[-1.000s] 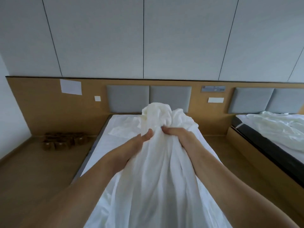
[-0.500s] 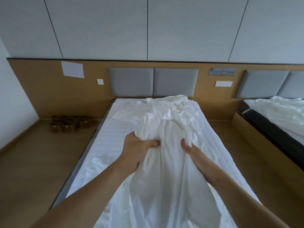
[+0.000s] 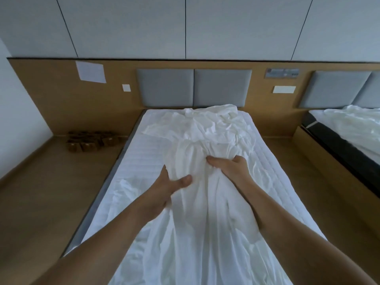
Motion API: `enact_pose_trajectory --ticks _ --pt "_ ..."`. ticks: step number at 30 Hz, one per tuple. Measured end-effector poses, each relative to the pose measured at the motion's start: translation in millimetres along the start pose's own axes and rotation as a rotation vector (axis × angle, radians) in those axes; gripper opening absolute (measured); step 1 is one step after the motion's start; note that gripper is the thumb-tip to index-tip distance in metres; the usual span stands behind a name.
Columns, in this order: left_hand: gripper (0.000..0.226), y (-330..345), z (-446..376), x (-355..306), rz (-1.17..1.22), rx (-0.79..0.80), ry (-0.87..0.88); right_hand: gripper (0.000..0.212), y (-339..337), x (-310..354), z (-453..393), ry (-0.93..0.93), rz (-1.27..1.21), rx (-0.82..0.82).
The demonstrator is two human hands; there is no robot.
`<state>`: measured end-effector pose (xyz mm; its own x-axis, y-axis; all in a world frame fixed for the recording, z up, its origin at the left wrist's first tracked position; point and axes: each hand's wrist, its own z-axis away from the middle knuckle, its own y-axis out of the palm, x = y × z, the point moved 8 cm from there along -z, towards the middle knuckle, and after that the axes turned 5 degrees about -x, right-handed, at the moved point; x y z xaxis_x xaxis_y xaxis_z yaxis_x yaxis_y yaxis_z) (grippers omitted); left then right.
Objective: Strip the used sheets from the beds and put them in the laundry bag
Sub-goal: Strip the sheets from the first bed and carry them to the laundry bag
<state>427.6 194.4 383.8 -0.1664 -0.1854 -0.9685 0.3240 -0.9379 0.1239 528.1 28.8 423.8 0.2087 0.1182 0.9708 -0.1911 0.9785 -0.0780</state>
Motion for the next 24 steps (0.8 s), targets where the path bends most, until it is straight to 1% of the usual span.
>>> enact_pose_trajectory --ticks 1,3,5,6,8,9,10,12,13,14,15,16,17,19,21,23,24 --pt "0.083 3 3 3 0.004 -0.001 0.045 0.023 3 4 0 -0.004 0.026 0.012" --pt "0.084 2 1 -2 -0.021 -0.105 0.117 0.027 7 21 9 -0.021 0.078 0.041" --pt "0.072 -2 0 -18 -0.007 -0.220 0.162 0.035 5 41 18 -0.033 0.070 0.100" --pt "0.066 -3 -2 -26 0.022 -0.251 0.178 0.036 2 52 24 -0.033 0.041 0.136" --pt "0.059 -2 -3 -42 0.054 -0.281 0.208 0.024 -6 71 35 -0.072 -0.026 0.184" --pt "0.057 0 -4 -51 0.046 -0.289 0.234 0.026 -13 74 37 -0.100 -0.016 0.164" --pt "0.055 2 -3 -59 0.028 -0.299 0.262 0.040 -20 75 41 -0.115 0.019 0.142" --pt "0.053 5 -1 -74 0.011 -0.328 0.297 0.085 -33 60 44 -0.127 0.035 0.095" --pt "0.051 5 0 -80 0.005 -0.348 0.304 0.103 -34 49 47 -0.157 0.025 0.100" --pt "0.049 6 1 -84 -0.001 -0.366 0.303 0.115 -31 39 52 -0.190 0.046 0.110" --pt "0.046 8 1 -87 -0.004 -0.375 0.296 0.119 -26 30 54 -0.240 0.103 0.125" --pt "0.045 12 2 -89 -0.001 -0.373 0.289 0.115 -19 22 55 -0.284 0.158 0.124" --pt "0.046 15 2 -89 -0.003 -0.369 0.270 0.106 -14 16 52 -0.312 0.186 0.105" --pt "0.051 20 0 -87 -0.031 -0.352 0.226 0.100 -15 16 49 -0.311 0.152 0.011" --pt "0.060 18 0 -88 -0.070 -0.344 0.188 0.088 -21 21 45 -0.322 0.146 -0.073" --pt "0.075 10 1 -88 -0.130 -0.364 0.142 0.072 -19 28 46 -0.338 0.187 -0.067" --pt "0.078 6 3 -89 -0.148 -0.369 0.129 0.067 -17 32 47 -0.347 0.207 -0.057"
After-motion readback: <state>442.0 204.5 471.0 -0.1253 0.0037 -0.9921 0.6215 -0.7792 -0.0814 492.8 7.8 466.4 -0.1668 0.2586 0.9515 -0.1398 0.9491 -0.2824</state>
